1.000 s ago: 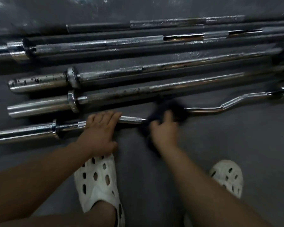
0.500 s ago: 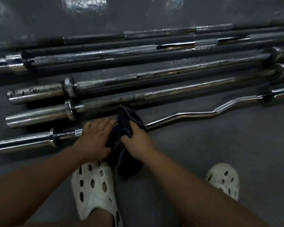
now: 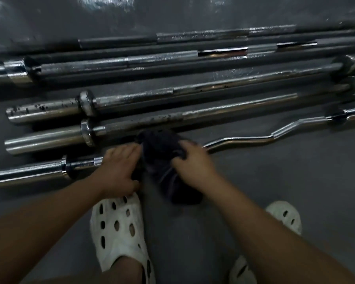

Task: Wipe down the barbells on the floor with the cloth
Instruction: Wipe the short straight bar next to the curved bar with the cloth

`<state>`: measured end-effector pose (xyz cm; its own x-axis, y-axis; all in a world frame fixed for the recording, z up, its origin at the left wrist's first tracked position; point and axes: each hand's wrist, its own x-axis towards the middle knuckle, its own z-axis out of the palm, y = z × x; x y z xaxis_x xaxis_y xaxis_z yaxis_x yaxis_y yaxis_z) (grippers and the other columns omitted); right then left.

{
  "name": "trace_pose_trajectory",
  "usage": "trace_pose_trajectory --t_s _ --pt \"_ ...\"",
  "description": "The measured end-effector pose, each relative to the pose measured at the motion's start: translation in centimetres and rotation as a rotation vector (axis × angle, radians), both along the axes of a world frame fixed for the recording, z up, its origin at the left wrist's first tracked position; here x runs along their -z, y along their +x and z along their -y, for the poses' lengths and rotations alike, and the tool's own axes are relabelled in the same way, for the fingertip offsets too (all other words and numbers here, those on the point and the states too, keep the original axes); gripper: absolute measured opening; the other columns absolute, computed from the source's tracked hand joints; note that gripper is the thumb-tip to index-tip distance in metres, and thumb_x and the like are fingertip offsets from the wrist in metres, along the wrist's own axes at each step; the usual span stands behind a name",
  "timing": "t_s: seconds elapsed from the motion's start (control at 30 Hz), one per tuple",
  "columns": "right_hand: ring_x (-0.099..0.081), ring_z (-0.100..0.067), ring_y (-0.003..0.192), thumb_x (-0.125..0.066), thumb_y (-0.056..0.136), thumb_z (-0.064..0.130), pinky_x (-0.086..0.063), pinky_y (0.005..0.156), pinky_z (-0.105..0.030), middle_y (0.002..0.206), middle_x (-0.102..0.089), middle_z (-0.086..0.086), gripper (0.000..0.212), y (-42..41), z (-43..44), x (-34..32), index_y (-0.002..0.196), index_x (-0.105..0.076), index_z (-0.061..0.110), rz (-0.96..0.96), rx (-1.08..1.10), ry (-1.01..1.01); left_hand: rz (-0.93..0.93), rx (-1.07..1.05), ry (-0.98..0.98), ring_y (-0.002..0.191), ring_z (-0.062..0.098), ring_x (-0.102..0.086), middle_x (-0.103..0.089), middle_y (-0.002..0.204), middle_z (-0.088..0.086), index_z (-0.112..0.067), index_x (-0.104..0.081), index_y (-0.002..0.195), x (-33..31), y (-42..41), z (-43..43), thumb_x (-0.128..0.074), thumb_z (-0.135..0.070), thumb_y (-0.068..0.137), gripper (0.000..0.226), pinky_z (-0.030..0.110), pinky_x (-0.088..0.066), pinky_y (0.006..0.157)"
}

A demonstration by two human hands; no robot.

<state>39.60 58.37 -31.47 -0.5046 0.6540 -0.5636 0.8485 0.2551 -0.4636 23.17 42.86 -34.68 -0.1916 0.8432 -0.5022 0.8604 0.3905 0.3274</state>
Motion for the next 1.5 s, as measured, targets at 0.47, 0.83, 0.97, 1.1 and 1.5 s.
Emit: trace_pose_trajectory --t_s 0.47,0.83,0.97,1.1,1.5 --pt "-0.054 -0.033 0.115 -0.064 0.079 0.016 -0.049 0.098 -0.037 0.133 -0.043 -0.010 0.061 4.6 -1.7 0.4 0.136 -0.053 0.036 -0.149 -0.247 0.225 -0.002 -0.016 0.018 0.140 0.024 -0.022 -0.024 0.156 0.001 -0.028 -0.017 0.153 0.2 0.4 0.3 -0.057 -0.050 0.057 0.106 0.042 -0.014 0.110" --pt "-0.051 -0.035 0.123 -0.073 0.076 0.023 -0.043 0.108 -0.036 0.135 -0.040 -0.013 0.062 6.4 -2.7 1.4 0.135 -0.055 0.033 -0.007 -0.111 0.127 0.001 -0.019 -0.005 0.141 0.026 -0.024 -0.027 0.156 0.003 -0.026 -0.020 0.154 -0.2 0.3 0.2 -0.058 -0.051 0.056 0.108 0.045 -0.017 0.111" --pt "-0.035 -0.040 0.133 -0.076 0.071 0.037 -0.037 0.110 -0.040 0.147 -0.030 -0.020 0.068 6.2 -3.7 1.8 0.134 -0.052 0.025 0.170 0.182 0.340 -0.012 -0.021 0.032 0.137 0.026 -0.025 -0.030 0.153 0.005 -0.024 -0.023 0.152 -0.1 0.6 0.1 -0.057 -0.051 0.054 0.107 0.046 -0.018 0.109" --pt "-0.051 -0.034 0.114 -0.071 0.070 0.023 -0.052 0.082 -0.040 0.121 -0.050 -0.009 0.038 -0.7 4.2 1.9 0.104 -0.055 0.021 -0.099 -0.275 0.282 -0.005 -0.013 -0.070 0.145 0.023 -0.010 -0.012 0.161 0.005 -0.019 -0.009 0.156 -1.0 0.4 -0.3 -0.048 -0.054 0.059 0.110 0.037 -0.007 0.113" --pt "-0.041 -0.039 0.124 -0.059 0.083 0.017 -0.042 0.100 -0.039 0.143 -0.036 -0.015 0.053 -1.3 4.3 1.7 0.135 -0.054 0.026 0.034 -0.166 0.232 0.035 -0.045 -0.061 0.144 0.022 -0.014 -0.014 0.160 0.002 -0.024 -0.009 0.155 -0.8 0.4 -0.3 -0.050 -0.053 0.058 0.109 0.038 -0.008 0.113"
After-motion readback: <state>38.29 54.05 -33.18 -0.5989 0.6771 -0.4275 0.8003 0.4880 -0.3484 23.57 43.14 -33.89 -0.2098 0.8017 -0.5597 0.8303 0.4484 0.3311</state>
